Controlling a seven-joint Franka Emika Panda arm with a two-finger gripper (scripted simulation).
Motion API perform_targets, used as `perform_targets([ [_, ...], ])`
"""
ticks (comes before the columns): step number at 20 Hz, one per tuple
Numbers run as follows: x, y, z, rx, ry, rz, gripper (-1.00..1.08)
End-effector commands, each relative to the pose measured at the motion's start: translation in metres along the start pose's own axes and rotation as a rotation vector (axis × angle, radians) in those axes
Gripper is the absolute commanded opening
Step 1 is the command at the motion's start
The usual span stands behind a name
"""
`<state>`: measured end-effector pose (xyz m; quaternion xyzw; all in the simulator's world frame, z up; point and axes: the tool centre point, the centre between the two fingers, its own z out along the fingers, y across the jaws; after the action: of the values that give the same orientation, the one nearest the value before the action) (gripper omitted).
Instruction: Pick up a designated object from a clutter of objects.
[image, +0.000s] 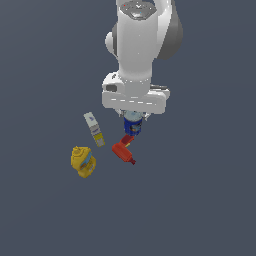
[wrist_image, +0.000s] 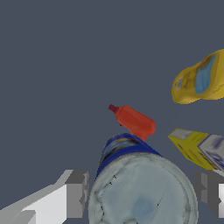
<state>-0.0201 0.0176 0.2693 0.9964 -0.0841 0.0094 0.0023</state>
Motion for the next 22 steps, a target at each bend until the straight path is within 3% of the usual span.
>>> perform_targets([
  [1,-0.017,-0.011,-0.02,-0.001,0.001,0.0,-1.0],
  [12,-0.085,-0.056,-0.095,-0.001,-0.012,0.002,-1.0],
  [22,-0.114,-0.078,-0.13,0.002,-0.018,0.002,-1.0],
])
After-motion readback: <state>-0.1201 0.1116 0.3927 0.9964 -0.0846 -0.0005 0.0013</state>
